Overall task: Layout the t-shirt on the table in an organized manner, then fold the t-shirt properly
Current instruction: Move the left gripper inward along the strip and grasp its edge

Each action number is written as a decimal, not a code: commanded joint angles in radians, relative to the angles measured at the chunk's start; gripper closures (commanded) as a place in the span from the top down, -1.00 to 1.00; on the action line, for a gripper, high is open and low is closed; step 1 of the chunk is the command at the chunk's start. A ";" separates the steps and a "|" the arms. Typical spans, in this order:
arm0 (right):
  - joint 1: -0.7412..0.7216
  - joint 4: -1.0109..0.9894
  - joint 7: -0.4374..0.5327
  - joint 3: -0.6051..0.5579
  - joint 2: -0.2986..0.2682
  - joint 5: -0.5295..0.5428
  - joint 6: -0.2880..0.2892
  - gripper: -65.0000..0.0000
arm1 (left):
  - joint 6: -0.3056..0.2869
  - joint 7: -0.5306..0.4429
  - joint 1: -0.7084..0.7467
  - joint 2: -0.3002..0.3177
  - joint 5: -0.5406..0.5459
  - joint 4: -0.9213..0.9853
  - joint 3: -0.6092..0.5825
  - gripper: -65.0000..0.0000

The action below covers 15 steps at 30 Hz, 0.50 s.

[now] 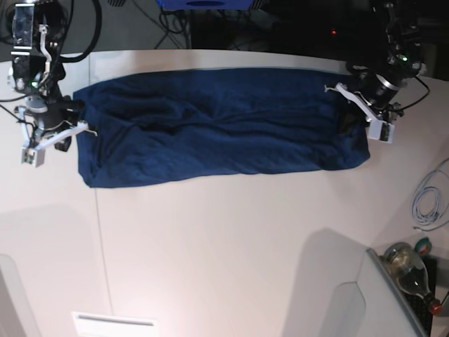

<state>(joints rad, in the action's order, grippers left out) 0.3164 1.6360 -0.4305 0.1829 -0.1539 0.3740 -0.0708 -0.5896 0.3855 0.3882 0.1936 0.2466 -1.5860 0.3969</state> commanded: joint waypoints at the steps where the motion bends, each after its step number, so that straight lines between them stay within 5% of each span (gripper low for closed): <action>1: -0.006 0.019 0.020 0.004 -0.009 0.003 0.001 -0.98 | -0.005 -0.018 -0.001 -0.004 -0.023 -0.032 -0.011 -1.00; 15: -0.007 0.019 0.020 0.008 -0.009 0.003 0.001 -0.98 | -0.005 0.037 -0.094 -0.147 -0.320 -0.029 -0.307 -1.00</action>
<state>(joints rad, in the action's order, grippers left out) 0.3157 1.6360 -0.4316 0.1833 -0.1539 0.3737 -0.0708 -0.5911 0.4530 0.2985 0.0471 -0.0837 -1.5986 0.0887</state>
